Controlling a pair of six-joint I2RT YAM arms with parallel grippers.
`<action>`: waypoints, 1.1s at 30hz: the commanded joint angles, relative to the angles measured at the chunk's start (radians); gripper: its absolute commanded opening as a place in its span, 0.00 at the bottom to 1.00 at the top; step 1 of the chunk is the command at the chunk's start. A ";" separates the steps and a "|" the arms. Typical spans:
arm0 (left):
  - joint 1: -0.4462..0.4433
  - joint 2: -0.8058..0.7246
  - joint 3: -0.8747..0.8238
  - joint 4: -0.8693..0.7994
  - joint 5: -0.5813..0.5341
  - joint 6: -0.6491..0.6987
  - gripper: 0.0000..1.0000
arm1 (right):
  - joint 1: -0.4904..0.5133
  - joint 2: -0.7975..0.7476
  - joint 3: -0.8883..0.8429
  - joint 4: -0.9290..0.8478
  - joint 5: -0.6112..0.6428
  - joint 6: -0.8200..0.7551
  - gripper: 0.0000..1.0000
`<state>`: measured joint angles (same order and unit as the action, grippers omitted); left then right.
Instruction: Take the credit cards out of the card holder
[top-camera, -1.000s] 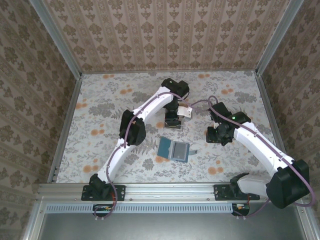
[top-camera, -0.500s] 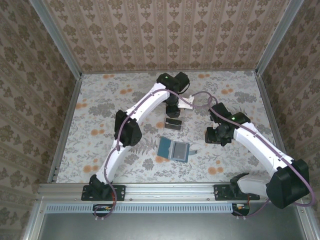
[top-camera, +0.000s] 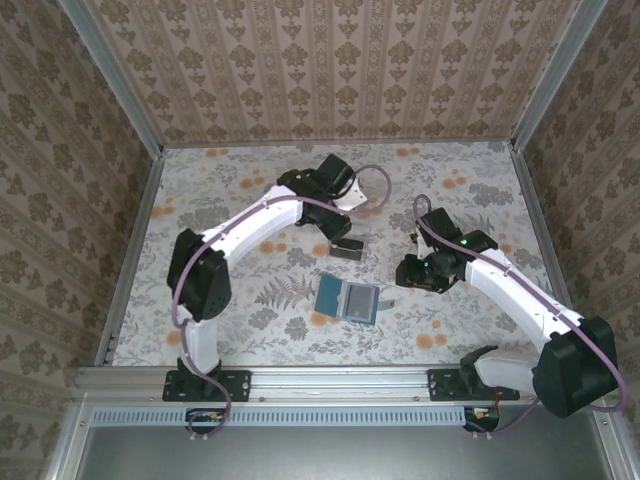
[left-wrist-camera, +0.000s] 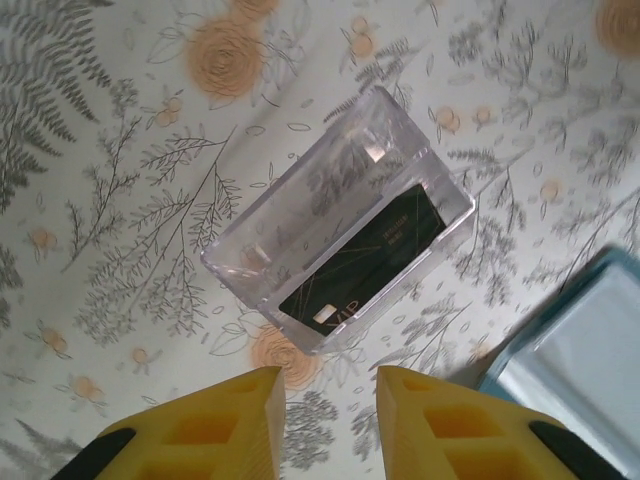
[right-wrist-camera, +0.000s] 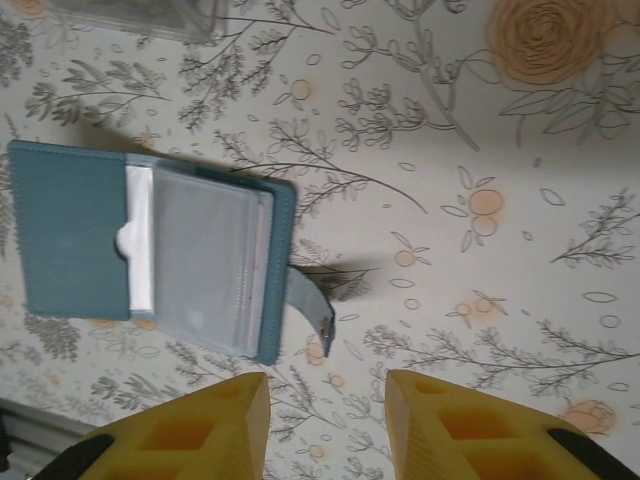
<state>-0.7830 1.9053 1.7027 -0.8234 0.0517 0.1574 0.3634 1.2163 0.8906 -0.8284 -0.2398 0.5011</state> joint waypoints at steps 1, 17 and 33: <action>0.007 -0.063 -0.093 0.150 0.026 -0.247 0.30 | -0.004 0.004 0.005 0.018 -0.072 0.013 0.36; -0.012 -0.103 -0.223 0.164 0.119 -0.486 0.28 | -0.002 0.118 -0.057 0.179 -0.120 0.060 0.36; -0.165 -0.027 -0.273 0.294 0.185 -0.783 0.20 | 0.027 0.200 -0.133 0.242 -0.134 0.041 0.29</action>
<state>-0.9382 1.8668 1.4548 -0.5701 0.1978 -0.5335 0.3786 1.4353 0.7799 -0.5999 -0.3454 0.5312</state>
